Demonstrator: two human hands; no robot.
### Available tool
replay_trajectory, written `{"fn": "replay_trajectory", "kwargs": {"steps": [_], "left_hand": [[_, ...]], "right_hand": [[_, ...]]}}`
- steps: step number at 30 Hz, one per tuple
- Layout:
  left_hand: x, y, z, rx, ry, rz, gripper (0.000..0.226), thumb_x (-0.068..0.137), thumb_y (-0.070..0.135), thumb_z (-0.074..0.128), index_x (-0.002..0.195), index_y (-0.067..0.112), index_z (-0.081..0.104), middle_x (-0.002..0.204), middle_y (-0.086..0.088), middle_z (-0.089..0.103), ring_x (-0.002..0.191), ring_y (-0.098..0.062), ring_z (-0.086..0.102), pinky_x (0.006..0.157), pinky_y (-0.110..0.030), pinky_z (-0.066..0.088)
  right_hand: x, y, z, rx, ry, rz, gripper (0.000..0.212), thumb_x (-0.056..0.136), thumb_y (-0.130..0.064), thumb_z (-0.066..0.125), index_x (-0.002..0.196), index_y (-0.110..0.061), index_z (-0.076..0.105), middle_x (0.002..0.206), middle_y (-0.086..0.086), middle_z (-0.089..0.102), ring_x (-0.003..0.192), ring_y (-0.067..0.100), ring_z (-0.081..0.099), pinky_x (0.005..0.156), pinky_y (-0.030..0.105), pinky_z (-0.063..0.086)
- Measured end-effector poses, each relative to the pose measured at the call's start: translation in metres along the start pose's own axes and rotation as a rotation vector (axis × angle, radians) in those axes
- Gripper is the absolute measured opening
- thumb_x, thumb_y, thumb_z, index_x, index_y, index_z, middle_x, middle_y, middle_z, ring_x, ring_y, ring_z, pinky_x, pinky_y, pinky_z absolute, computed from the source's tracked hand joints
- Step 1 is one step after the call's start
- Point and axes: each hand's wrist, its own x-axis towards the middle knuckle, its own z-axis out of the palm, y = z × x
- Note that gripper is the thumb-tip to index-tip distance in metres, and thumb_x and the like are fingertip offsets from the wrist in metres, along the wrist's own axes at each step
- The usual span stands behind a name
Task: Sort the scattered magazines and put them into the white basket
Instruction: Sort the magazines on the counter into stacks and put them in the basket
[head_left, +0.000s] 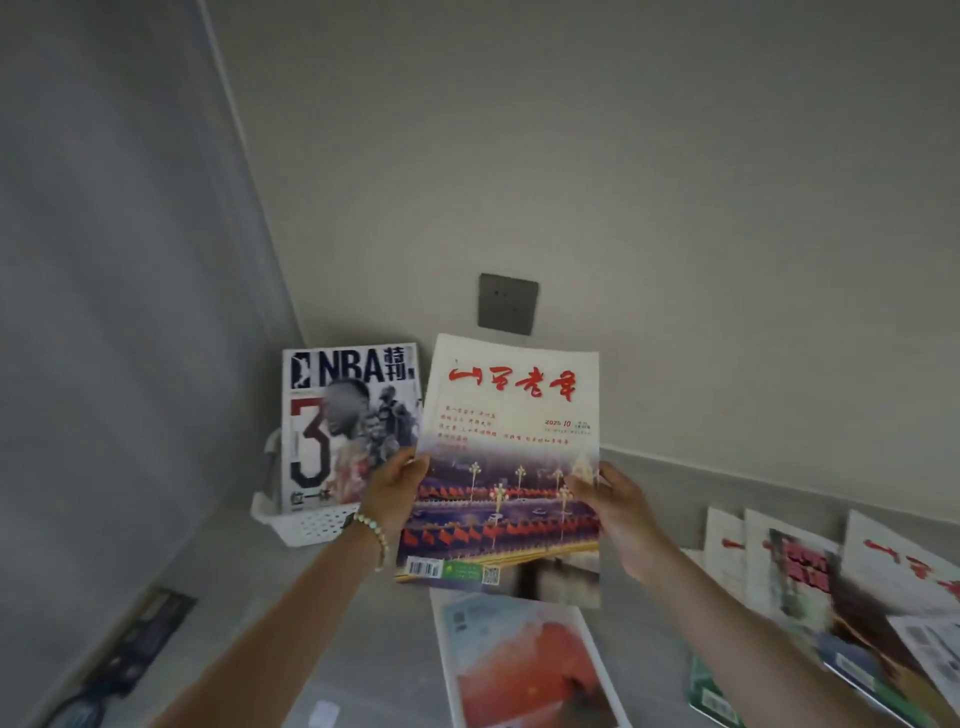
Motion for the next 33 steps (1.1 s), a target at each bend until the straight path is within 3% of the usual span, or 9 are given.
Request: {"fn": "replay_trajectory", "kwargs": {"steps": [2, 4, 7, 11, 15, 21, 25, 28, 33], "left_hand": [[0.016, -0.002, -0.042, -0.032, 0.041, -0.011, 0.014, 0.092, 0.024, 0.051, 0.097, 0.024, 0.064, 0.11, -0.008, 0.065, 0.107, -0.026, 0.056, 0.095, -0.04, 0.045], [0.031, -0.004, -0.079, -0.099, 0.088, -0.025, 0.009, 0.09, 0.022, 0.055, 0.091, 0.025, 0.063, 0.106, -0.013, 0.066, 0.101, -0.03, 0.06, 0.093, -0.045, 0.047], [0.059, -0.005, -0.126, -0.156, 0.126, -0.049, 0.023, 0.089, 0.024, 0.057, 0.105, 0.009, 0.061, 0.103, -0.017, 0.066, 0.098, -0.036, 0.062, 0.09, -0.05, 0.05], [0.095, -0.009, -0.168, -0.129, 0.22, -0.031, 0.032, 0.083, 0.029, 0.061, 0.112, 0.014, 0.061, 0.1, -0.011, 0.07, 0.088, -0.03, 0.066, 0.082, -0.047, 0.054], [0.123, -0.027, -0.177, -0.128, 0.254, -0.073, 0.031, 0.083, 0.022, 0.063, 0.113, 0.012, 0.06, 0.105, -0.012, 0.069, 0.092, -0.027, 0.065, 0.086, -0.043, 0.054], [0.133, -0.069, -0.173, -0.06, 0.202, -0.158, 0.021, 0.081, 0.007, 0.065, 0.103, 0.006, 0.062, 0.099, -0.011, 0.07, 0.075, -0.014, 0.062, 0.064, -0.017, 0.049], [0.134, -0.083, -0.175, -0.04, 0.201, -0.161, 0.025, 0.08, 0.0, 0.064, 0.103, 0.008, 0.063, 0.098, -0.009, 0.07, 0.076, -0.012, 0.063, 0.062, -0.014, 0.05], [0.139, -0.084, -0.176, -0.04, 0.196, -0.143, 0.029, 0.081, -0.002, 0.063, 0.106, 0.013, 0.062, 0.099, -0.007, 0.07, 0.089, -0.021, 0.066, 0.07, -0.024, 0.054], [0.137, -0.081, -0.172, -0.072, 0.244, -0.104, 0.041, 0.078, -0.002, 0.066, 0.116, 0.012, 0.058, 0.112, -0.01, 0.068, 0.09, -0.017, 0.063, 0.067, -0.018, 0.052]], "right_hand": [[0.024, -0.007, 0.042, -0.037, -0.028, -0.02, 0.031, 0.075, -0.023, 0.074, 0.103, -0.015, 0.066, 0.094, 0.006, 0.075, 0.081, 0.025, 0.073, 0.062, 0.028, 0.055], [0.047, -0.013, 0.082, -0.094, -0.061, -0.058, 0.023, 0.076, -0.023, 0.073, 0.098, -0.017, 0.067, 0.089, 0.002, 0.076, 0.076, 0.02, 0.073, 0.059, 0.023, 0.055], [0.081, -0.023, 0.137, -0.118, -0.091, -0.128, 0.016, 0.078, -0.018, 0.071, 0.092, -0.019, 0.063, 0.079, -0.007, 0.073, 0.064, 0.008, 0.072, 0.052, 0.014, 0.052], [0.121, -0.026, 0.191, -0.161, -0.074, -0.208, 0.013, 0.084, -0.007, 0.066, 0.095, -0.015, 0.064, 0.08, -0.003, 0.071, 0.064, 0.01, 0.07, 0.058, 0.02, 0.055], [0.148, -0.009, 0.216, -0.205, -0.021, -0.22, 0.013, 0.086, -0.007, 0.063, 0.099, -0.01, 0.063, 0.08, 0.001, 0.07, 0.065, 0.014, 0.07, 0.06, 0.023, 0.056], [0.163, 0.034, 0.214, -0.418, 0.033, -0.172, 0.012, 0.082, -0.005, 0.067, 0.09, -0.012, 0.061, 0.081, 0.004, 0.067, 0.073, 0.023, 0.066, 0.061, 0.023, 0.052], [0.167, 0.047, 0.208, -0.437, 0.07, -0.121, 0.022, 0.077, 0.001, 0.07, 0.093, -0.011, 0.062, 0.083, 0.006, 0.068, 0.071, 0.013, 0.065, 0.059, 0.016, 0.051], [0.17, 0.051, 0.206, -0.466, 0.08, -0.065, 0.021, 0.076, -0.001, 0.071, 0.094, -0.009, 0.062, 0.087, 0.007, 0.07, 0.076, 0.02, 0.066, 0.069, 0.029, 0.054], [0.166, 0.049, 0.205, -0.472, 0.113, -0.046, 0.016, 0.078, -0.005, 0.07, 0.091, -0.011, 0.063, 0.088, 0.004, 0.069, 0.071, 0.012, 0.064, 0.057, 0.016, 0.047]]}}
